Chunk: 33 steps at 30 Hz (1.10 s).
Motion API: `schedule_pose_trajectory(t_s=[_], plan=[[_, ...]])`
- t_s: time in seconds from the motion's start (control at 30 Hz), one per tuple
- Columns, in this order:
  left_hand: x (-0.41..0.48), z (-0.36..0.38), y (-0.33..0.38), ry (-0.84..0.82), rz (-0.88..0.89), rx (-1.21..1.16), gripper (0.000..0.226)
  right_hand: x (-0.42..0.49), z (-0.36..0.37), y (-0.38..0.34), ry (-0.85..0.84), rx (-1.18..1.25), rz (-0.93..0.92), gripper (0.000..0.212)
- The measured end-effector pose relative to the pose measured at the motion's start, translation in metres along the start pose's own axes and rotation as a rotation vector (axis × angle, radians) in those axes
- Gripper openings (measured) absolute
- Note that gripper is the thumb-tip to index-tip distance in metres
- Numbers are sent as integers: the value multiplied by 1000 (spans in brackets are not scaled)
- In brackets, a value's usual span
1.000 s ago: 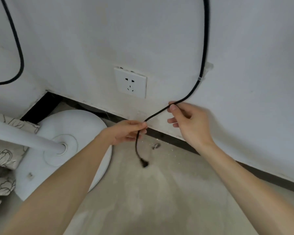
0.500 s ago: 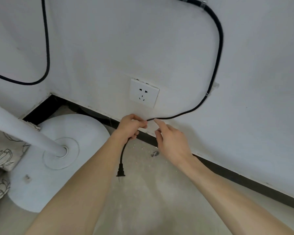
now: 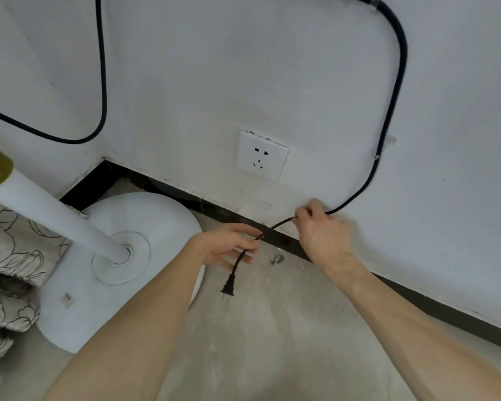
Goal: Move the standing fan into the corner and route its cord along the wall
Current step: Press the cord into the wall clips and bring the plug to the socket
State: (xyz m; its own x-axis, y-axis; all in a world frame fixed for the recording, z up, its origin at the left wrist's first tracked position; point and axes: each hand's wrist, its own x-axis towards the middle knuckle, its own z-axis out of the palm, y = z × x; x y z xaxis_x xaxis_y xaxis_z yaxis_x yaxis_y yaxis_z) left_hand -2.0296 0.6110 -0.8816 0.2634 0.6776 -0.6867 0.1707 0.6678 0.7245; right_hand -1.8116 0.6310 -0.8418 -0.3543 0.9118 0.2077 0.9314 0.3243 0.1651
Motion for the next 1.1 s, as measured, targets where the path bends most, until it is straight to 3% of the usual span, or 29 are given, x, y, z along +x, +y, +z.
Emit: schedule_pose_trajectory(t_s=[0.07,0.17,0.23,0.37,0.7,1.1], plan=[[0,-9,-12,113,17,0,18,1,0,-2,-5,-7,17,20],[9,-14,-15,457,240,21,3,5,-3,-13,-18,-17,28,20],[18,-14,-9,589,346,46,4,7,-4,-21,-29,-12,34,24],[27,-6,-6,582,308,-77,5,2,1,-29,-90,6,35,26],[45,11,-3,634,132,-336,10,-8,16,-24,-120,3,-58,63],[50,23,11,646,54,-254,15,-13,16,-23,-201,-61,-102,93]])
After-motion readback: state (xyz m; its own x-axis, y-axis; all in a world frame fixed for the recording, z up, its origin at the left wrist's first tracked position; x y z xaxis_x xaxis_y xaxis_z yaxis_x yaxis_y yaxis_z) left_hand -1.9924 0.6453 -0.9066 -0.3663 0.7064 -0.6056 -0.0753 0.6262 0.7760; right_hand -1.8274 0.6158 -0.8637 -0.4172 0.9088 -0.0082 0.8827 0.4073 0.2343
